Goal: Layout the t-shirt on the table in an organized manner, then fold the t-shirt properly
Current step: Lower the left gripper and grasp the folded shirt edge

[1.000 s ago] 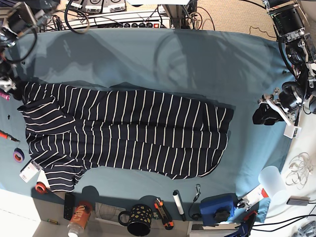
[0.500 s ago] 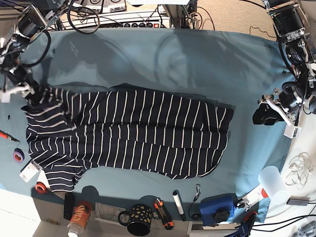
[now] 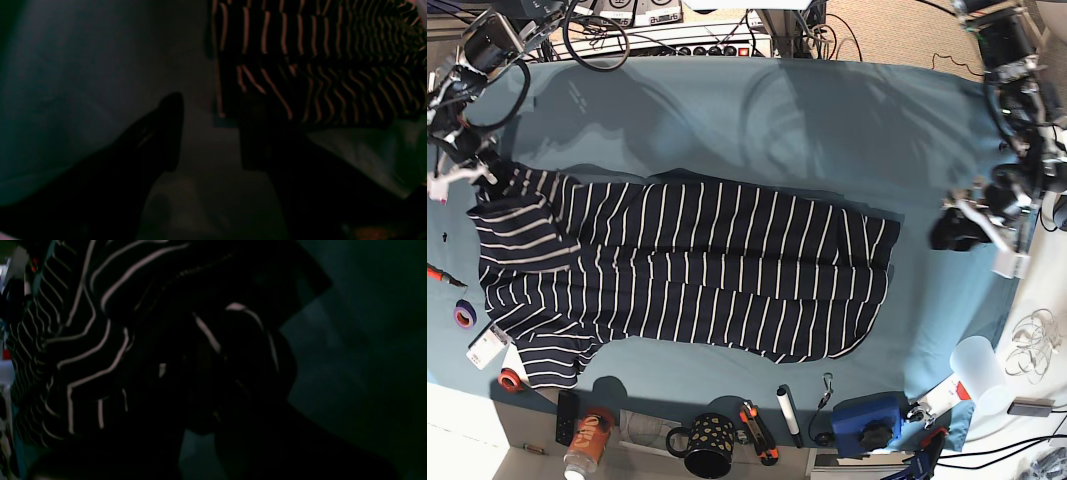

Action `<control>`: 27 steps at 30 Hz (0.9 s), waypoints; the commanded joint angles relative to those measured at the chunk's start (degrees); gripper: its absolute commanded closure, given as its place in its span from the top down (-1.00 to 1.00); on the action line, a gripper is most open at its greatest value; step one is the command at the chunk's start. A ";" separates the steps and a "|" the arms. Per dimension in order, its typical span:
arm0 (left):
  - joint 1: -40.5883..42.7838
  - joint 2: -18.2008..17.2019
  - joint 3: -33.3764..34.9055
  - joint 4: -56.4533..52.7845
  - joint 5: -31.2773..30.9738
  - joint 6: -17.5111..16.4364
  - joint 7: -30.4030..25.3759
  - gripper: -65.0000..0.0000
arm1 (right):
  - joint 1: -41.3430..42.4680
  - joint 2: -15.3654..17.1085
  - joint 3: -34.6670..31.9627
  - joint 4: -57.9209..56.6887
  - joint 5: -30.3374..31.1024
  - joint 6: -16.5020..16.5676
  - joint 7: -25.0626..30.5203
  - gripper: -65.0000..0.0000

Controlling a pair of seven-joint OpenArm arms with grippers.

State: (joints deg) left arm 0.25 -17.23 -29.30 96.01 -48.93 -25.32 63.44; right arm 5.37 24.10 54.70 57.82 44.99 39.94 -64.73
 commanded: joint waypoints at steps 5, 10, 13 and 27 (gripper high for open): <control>-0.90 2.19 7.26 0.83 5.31 -0.20 -2.67 -0.14 | 0.50 1.46 0.52 0.68 0.37 0.06 -0.26 -1.00; -1.25 2.16 12.61 0.22 13.57 7.82 -7.82 -0.14 | 0.48 1.49 0.52 0.68 0.37 0.06 -0.79 -1.00; -1.75 2.14 12.63 -0.39 15.10 8.20 -7.80 -0.14 | 0.48 1.49 0.52 0.68 0.37 0.06 -1.53 -1.00; -8.90 2.19 12.63 -16.44 5.18 4.44 -3.30 -0.14 | 0.48 1.49 0.50 0.68 0.39 0.06 -1.70 -1.00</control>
State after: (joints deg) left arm -7.57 -14.48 -16.58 78.89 -43.46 -20.71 59.99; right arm 5.39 24.10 55.02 57.80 45.06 39.92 -66.17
